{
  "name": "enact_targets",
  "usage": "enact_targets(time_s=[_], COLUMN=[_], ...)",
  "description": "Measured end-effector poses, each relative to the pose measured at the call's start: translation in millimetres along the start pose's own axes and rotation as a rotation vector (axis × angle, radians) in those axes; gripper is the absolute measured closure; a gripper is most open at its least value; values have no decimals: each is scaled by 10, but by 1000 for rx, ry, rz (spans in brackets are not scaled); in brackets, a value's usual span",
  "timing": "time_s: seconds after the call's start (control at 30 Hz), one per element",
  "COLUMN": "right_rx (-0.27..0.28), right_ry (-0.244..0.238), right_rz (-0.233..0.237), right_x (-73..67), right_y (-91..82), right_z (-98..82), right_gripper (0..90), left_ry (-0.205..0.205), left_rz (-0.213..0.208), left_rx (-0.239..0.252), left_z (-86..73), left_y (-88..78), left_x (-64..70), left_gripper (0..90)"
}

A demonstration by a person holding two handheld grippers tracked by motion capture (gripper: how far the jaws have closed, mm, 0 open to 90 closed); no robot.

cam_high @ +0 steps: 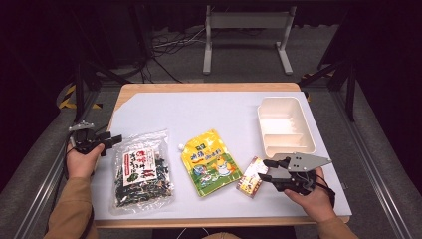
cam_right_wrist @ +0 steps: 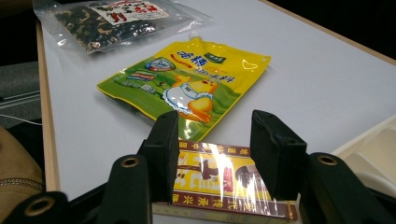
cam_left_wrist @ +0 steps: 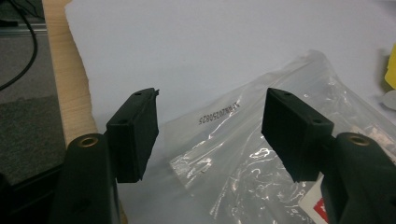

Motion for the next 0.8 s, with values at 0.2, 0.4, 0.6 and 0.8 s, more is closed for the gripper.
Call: enact_targets(time_s=[0.2,0.4,0.6,0.8], right_rx=[-6,-10,-15,-14], right_ry=[3,8,4,4], right_rz=[-4,-5,-9,-5], right_x=[-3,-2,2,-1], right_y=[-27,-49,-57,-54], right_z=[-35,-64,-87,-89], right_gripper=[523,515,514,510], left_ry=[-9,-20,-20,-32], left_rz=[-9,-9,-4,-4], left_rx=[-10,-24,-46,-57], left_z=[-16,-44,-59,-73], left_y=[60,99,118,121], left_x=[-42,-87,-81,-70], left_gripper=[444,460,501,582])
Point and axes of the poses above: each handheld gripper's, and its own axes: y roughly forward along the jaws, z roughly out of its top, x roughly to its right, the point moved 7 cm from there along y, roughly forward along the jaws, and after that the axes turned 12 degrees about -z, right-handed, at the moved point
